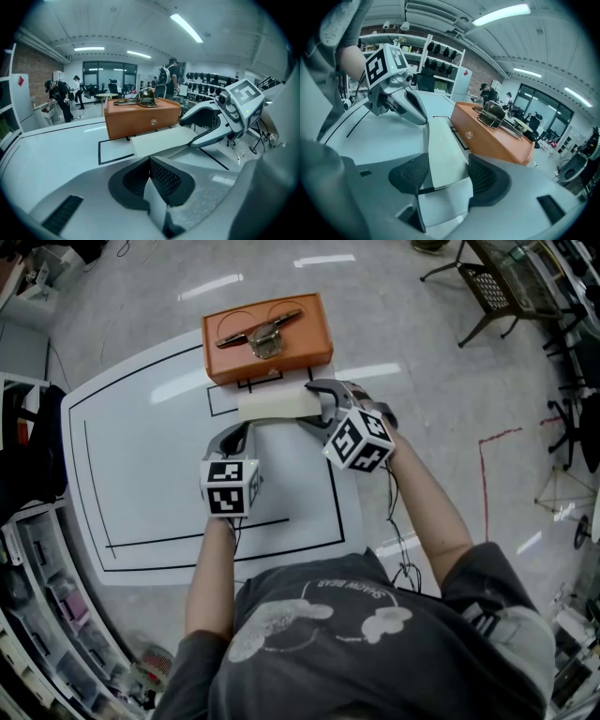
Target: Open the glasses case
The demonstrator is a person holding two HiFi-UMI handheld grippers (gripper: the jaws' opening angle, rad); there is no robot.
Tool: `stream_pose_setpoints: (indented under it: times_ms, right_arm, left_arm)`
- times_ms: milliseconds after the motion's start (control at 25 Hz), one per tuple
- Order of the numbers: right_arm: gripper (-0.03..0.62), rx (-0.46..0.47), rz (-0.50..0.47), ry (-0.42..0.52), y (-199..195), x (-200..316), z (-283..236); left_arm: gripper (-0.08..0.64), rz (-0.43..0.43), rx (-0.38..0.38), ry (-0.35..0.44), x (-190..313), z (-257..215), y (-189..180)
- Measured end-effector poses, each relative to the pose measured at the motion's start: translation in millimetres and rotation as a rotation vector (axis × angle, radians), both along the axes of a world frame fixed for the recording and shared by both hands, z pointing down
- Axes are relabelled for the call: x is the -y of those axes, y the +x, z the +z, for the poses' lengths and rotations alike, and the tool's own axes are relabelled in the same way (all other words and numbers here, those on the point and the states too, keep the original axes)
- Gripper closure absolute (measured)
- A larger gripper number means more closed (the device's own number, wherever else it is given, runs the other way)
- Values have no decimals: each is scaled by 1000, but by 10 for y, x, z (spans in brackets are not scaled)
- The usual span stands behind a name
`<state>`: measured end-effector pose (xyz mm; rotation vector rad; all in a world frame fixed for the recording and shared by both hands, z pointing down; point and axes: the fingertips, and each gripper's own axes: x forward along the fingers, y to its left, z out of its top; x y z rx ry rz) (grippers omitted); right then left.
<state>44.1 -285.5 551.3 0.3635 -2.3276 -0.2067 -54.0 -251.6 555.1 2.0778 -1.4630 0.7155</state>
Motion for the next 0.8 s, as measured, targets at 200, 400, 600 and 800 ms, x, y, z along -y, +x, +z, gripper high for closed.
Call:
stream_pose_setpoints:
  times_ms: [200, 400, 600, 800]
  right_arm:
    - [328, 5, -11, -38, -6, 3, -16]
    - [344, 18, -14, -57, -11, 32, -85]
    - [384, 57, 19, -26, -28, 136, -243]
    - [462, 78, 58, -5, -4, 255, -336]
  left_arm:
    - [558, -4, 1, -2, -2, 33, -9]
    - [558, -3, -2, -8, 10, 40, 13]
    - [558, -5, -5, -6, 22, 55, 3]
    - [558, -12, -8, -7, 11, 57, 7]
